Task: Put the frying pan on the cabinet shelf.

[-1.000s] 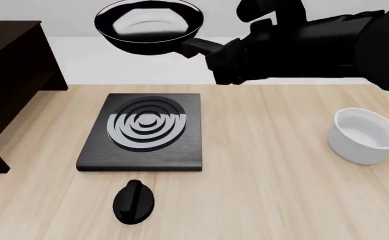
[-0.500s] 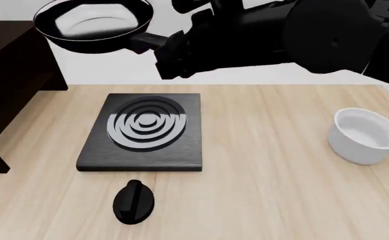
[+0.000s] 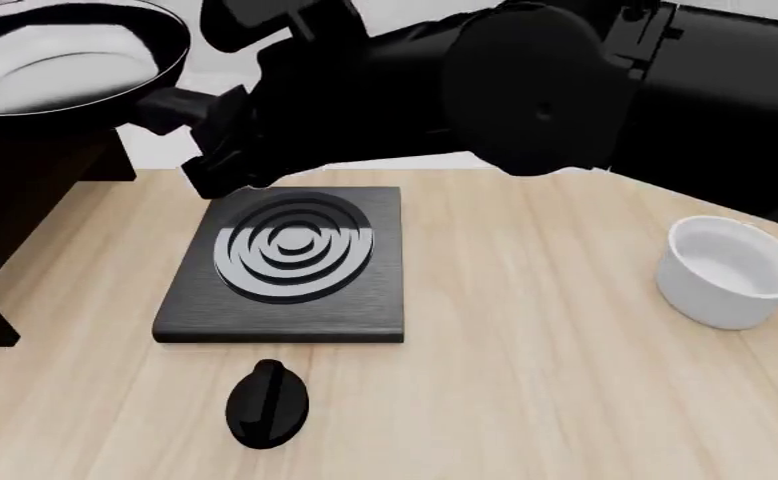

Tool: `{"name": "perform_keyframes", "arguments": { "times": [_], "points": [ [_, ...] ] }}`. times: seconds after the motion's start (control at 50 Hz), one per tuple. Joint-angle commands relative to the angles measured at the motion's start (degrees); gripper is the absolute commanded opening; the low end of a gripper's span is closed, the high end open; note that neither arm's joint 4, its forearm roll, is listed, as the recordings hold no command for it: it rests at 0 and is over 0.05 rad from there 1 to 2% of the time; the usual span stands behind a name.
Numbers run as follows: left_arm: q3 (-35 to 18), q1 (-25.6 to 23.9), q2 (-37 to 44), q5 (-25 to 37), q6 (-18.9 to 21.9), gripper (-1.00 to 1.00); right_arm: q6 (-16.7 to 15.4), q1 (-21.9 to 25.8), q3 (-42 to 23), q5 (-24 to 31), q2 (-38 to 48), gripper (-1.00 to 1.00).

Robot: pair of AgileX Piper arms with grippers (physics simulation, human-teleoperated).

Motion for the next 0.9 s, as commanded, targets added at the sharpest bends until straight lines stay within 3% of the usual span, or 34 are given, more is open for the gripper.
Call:
{"name": "perform_keyframes", "arguments": {
  "times": [0.02,0.9],
  "points": [
    [0.1,0.9,-0.3,0.0,-0.6,1.00,1.0,3.0,-1.5,-1.6,-0.3,-1.00],
    [3.1,1.0,0.1,-2.1,-2.5,1.00,2.4,9.0,-4.5,-4.8,2.0,-1.00]
  ]
}}
